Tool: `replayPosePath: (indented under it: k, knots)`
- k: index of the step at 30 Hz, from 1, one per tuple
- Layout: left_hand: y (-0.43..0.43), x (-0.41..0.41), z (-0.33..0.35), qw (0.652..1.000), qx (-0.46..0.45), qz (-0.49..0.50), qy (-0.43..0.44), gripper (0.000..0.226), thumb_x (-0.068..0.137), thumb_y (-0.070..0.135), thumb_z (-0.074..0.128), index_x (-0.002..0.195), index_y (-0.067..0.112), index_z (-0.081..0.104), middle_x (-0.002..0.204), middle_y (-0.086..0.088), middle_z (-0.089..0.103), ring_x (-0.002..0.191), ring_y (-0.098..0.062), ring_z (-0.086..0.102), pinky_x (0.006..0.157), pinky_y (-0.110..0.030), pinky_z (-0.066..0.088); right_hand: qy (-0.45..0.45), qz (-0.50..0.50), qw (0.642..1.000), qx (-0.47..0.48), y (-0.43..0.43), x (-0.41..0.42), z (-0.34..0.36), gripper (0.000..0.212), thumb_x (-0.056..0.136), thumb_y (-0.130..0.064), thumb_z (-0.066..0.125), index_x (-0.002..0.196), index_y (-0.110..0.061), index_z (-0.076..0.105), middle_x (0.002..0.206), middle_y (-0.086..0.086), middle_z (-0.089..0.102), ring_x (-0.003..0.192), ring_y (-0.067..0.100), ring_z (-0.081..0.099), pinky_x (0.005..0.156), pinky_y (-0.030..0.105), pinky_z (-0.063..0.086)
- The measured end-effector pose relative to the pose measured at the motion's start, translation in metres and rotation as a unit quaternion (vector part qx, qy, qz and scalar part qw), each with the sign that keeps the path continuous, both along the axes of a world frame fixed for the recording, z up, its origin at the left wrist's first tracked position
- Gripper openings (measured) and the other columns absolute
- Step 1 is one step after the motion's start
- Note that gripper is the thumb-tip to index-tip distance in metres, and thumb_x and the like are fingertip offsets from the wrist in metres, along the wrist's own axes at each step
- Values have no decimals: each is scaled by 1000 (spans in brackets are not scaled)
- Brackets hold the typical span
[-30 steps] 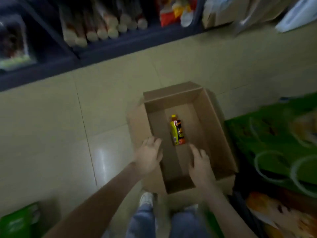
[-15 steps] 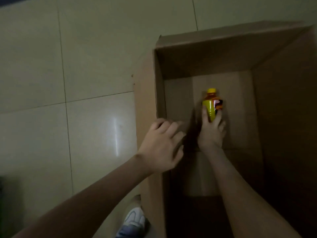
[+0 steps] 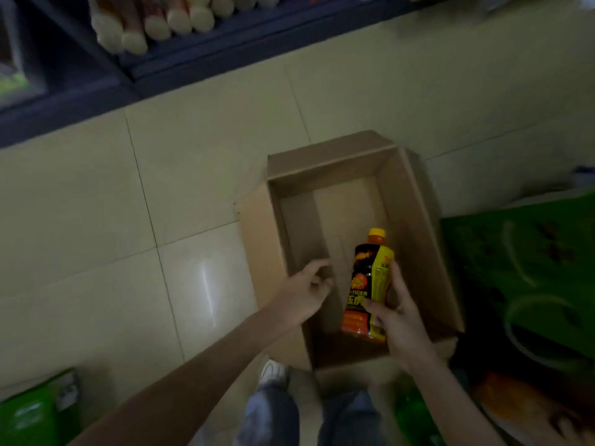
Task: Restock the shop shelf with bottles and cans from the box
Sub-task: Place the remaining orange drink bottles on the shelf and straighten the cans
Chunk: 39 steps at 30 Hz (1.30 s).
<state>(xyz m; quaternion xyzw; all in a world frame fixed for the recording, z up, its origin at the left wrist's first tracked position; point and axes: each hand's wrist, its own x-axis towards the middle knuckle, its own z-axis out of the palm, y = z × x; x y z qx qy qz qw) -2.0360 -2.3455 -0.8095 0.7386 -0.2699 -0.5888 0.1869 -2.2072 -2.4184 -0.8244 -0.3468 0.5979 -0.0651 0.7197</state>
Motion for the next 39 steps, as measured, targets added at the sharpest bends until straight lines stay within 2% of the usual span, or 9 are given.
replayPosePath:
  k: [4, 7, 10, 17, 21, 24, 28, 35, 39]
  knots:
    - [-15, -31, 153, 977, -5, 48, 206, 49, 95, 38, 53, 130, 58, 26, 122, 13, 57, 114, -11, 56, 87, -25, 50, -67, -12, 995, -67, 33, -28, 166, 90, 83, 11, 59, 142, -50, 31, 128, -13, 60, 110, 13, 63, 85, 37, 56]
    - [-7, -46, 248, 972, -83, 11, 221, 69, 92, 26, 61, 140, 53, 19, 128, 12, 54, 111, -6, 58, 70, -16, 52, -101, -12, 984, -144, 55, -46, 267, 89, 85, 11, 57, 145, -45, 25, 126, -24, 59, 115, 0, 58, 82, 22, 53]
    - [10, -59, 328, 957, -135, -18, 256, 86, 88, 20, 65, 146, 50, 11, 137, 0, 52, 112, -10, 60, 83, -22, 53, -118, -14, 972, -205, 79, -68, 351, 89, 86, 14, 55, 146, -44, 22, 128, -29, 54, 120, -3, 53, 87, 20, 50]
    - [80, -136, 481, 914, -313, -96, 242, 80, 81, 17, 72, 136, 54, 26, 134, 15, 52, 119, -14, 57, 96, -33, 50, -137, 21, 933, -332, 161, -147, 501, 92, 86, -6, 67, 141, -56, 12, 146, -20, 38, 129, 5, 47, 101, 32, 46]
    - [146, -232, 553, 889, -410, -128, 155, 81, 80, 17, 74, 144, 42, 30, 125, -10, 59, 95, -14, 62, 80, -19, 50, -28, 0, 888, -459, 234, -226, 573, 102, 74, -34, 75, 146, -48, 3, 131, -35, 41, 111, -23, 47, 93, 9, 43]
    - [188, -314, 601, 844, -484, -188, 131, 85, 76, 29, 79, 144, 44, 31, 135, 7, 55, 108, -9, 57, 99, -28, 45, 60, -60, 827, -555, 290, -303, 619, 102, 70, -35, 81, 137, -57, 7, 108, -47, 42, 95, -22, 52, 74, 3, 42]
    - [223, -410, 668, 780, -551, -276, 108, 83, 77, 27, 79, 131, 67, 31, 86, 26, 63, 81, -1, 58, 82, -29, 50, 108, -99, 786, -601, 348, -395, 680, 108, 76, -29, 78, 146, -47, -2, 117, -37, 49, 99, -6, 60, 85, 21, 50]
    - [260, -538, 776, 657, -632, -399, 100, 72, 91, 28, 63, 125, 74, 18, 83, 16, 55, 77, -4, 55, 84, -34, 51, 117, -190, 703, -675, 412, -519, 770, 106, 81, -22, 74, 146, -52, -5, 127, -31, 51, 113, -5, 56, 97, 39, 49]
    - [258, -595, 812, 614, -670, -401, 118, 68, 93, 32, 59, 138, 61, 17, 95, 4, 64, 86, -11, 64, 82, -29, 55, 151, -258, 634, -713, 428, -576, 804, 111, 79, -15, 75, 147, -49, -7, 136, -19, 46, 110, -10, 55, 87, 23, 48]
